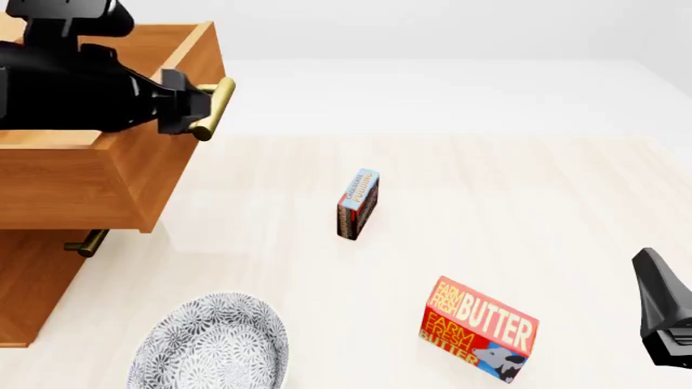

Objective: Put the chocolate pudding in the top drawer of the cabinet and close it.

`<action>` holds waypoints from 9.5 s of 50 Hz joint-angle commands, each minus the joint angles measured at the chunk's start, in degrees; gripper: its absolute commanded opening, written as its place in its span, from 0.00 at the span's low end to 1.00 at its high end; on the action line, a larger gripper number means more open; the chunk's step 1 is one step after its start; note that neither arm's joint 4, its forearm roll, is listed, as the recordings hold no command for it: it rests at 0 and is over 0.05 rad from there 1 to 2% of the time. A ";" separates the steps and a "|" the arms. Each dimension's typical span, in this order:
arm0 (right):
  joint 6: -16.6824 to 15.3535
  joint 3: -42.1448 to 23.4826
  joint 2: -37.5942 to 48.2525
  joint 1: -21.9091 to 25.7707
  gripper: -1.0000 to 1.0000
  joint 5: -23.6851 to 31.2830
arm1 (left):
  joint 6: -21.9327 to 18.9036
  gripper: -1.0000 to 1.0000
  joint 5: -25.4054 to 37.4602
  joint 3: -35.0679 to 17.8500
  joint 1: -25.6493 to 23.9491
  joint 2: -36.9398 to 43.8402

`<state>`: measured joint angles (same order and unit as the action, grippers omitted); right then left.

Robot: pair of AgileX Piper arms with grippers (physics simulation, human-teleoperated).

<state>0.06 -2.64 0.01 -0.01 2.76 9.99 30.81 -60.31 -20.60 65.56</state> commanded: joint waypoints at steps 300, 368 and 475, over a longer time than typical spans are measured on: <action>-0.35 2.10 0.65 0.13 1.00 -2.66 | 0.98 1.00 -54.31 14.03 -18.13 33.04; -0.37 2.11 1.14 0.13 1.00 -3.15 | 1.35 1.00 -55.43 7.76 -15.57 43.32; -0.38 0.01 0.00 0.18 1.00 0.11 | 5.48 0.00 -57.70 1.69 -16.61 53.27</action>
<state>-0.31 -2.63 0.01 0.16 2.86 16.25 -26.61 -58.79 -36.75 119.33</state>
